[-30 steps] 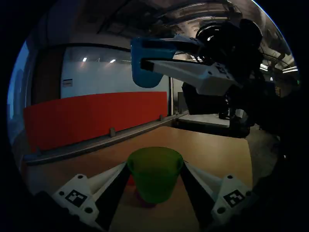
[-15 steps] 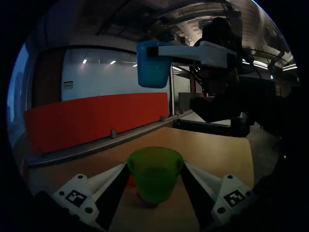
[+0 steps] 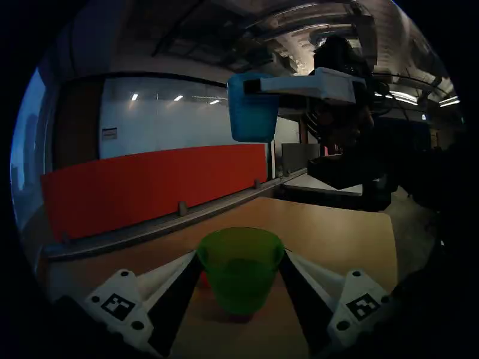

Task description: Pour water

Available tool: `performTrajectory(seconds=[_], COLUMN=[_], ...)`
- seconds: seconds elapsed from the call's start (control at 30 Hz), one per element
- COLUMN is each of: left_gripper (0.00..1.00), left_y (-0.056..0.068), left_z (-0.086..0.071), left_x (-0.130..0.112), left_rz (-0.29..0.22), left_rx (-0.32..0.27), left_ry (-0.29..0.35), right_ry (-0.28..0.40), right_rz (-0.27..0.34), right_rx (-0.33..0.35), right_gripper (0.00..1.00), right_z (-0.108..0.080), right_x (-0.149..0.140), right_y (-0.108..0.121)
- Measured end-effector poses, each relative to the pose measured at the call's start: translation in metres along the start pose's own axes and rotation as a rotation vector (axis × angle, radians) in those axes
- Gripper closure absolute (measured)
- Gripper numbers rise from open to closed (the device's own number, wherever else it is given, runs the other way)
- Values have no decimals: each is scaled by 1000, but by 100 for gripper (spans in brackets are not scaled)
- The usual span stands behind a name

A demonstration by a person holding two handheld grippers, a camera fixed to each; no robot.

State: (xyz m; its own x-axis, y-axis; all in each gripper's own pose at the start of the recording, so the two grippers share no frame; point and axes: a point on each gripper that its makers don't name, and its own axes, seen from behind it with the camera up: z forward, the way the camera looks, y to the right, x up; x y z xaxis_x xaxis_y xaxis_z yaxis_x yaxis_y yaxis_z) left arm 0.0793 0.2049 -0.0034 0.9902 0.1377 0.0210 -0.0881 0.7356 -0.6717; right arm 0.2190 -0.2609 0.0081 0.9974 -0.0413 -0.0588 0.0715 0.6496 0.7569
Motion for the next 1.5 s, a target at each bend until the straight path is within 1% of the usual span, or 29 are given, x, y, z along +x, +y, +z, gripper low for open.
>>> performTrajectory(seconds=[0.27, 0.47, 0.67, 0.87, 1.0, 1.2, 1.5], left_gripper=[14, 14, 14, 14, 14, 14, 14], left_y=[-12, -24, -38, -46, -50, -51, -51], left_z=[-5, -12, -17, -20, -20, -22, -20], left_x=[-1, -7, -8, -8, -8, -13, -24], left_rz=[2, 6, 7, 5, 4, -2, 7], left_rx=[24, 51, 80, 99, 106, 104, 102], left_ry=[-6, -22, -26, -26, -30, -44, -81], right_ry=[-7, -21, -22, -24, -26, -43, -102], right_rz=[4, 2, 5, 7, 2, -12, -33], right_rx=[-19, -40, -55, -64, -66, -54, -32], right_gripper=[9, 9, 9, 9, 9, 9, 8], right_z=[-6, -16, -26, -33, -36, -38, -41], right_x=[-6, -16, -22, -25, -29, -41, -70], right_y=[11, 23, 33, 39, 41, 37, 32])
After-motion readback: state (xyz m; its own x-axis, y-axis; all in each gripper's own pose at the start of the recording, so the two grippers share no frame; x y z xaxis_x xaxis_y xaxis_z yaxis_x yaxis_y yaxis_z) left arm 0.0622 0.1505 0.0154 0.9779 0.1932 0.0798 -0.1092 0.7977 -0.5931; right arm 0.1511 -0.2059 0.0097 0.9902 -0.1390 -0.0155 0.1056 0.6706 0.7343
